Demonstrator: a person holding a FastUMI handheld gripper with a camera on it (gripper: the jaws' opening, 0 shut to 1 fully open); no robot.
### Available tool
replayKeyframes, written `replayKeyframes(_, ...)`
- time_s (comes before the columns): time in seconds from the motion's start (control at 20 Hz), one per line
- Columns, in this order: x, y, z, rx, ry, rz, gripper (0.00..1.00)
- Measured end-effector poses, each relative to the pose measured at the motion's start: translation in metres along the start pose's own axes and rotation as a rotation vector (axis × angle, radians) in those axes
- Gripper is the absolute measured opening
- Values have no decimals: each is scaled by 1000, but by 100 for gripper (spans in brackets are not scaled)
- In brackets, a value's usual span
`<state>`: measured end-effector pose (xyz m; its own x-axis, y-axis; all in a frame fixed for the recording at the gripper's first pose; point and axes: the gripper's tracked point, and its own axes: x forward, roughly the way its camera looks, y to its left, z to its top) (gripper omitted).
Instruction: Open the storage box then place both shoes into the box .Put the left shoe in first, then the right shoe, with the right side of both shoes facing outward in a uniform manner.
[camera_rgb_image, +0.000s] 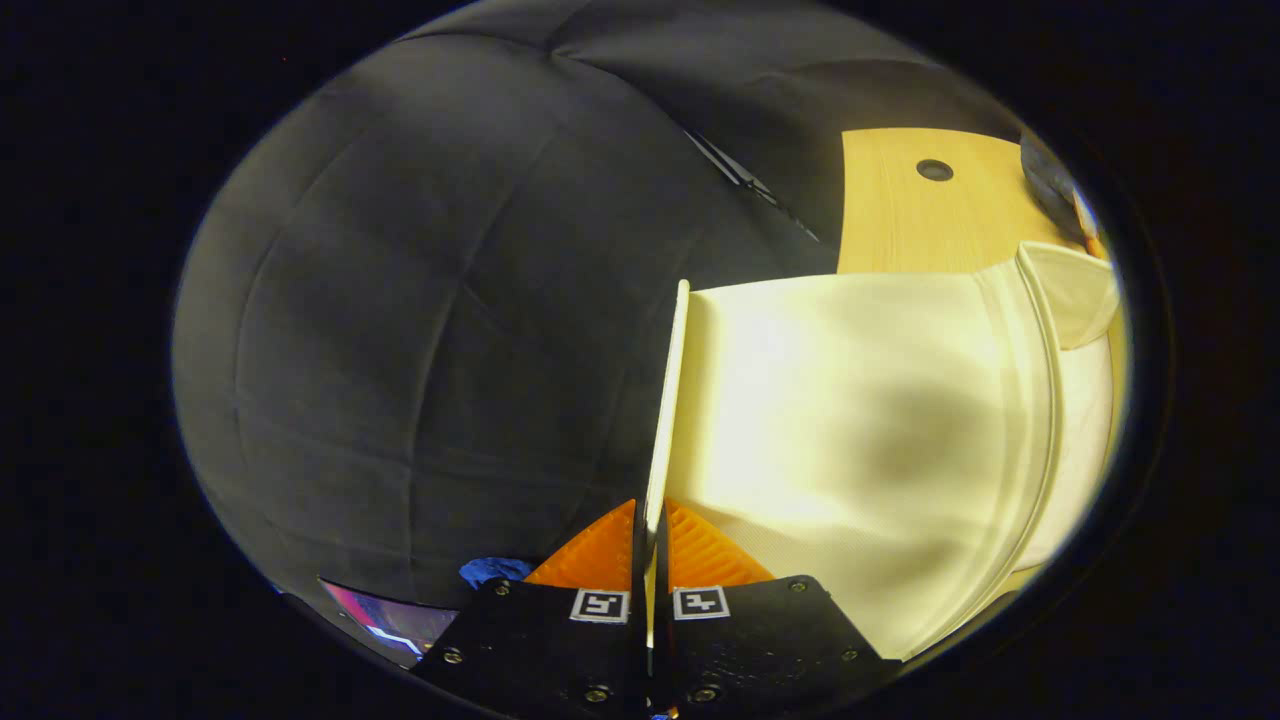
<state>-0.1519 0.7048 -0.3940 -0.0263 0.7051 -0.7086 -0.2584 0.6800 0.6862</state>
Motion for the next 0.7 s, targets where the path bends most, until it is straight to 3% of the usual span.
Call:
replayKeyframes(0.3,36,-40,-17,-76,31,-120,3)
replayKeyframes(0.4,44,-43,-22,-92,42,-130,7)
replayKeyframes(0.5,42,-35,-25,-121,58,-108,18)
replayKeyframes(0.55,38,-34,-21,-148,51,-110,38)
replayKeyframes(0.65,27,-26,-9,-205,30,-103,63)
replayKeyframes(0.7,16,-22,-6,-227,21,-109,70)
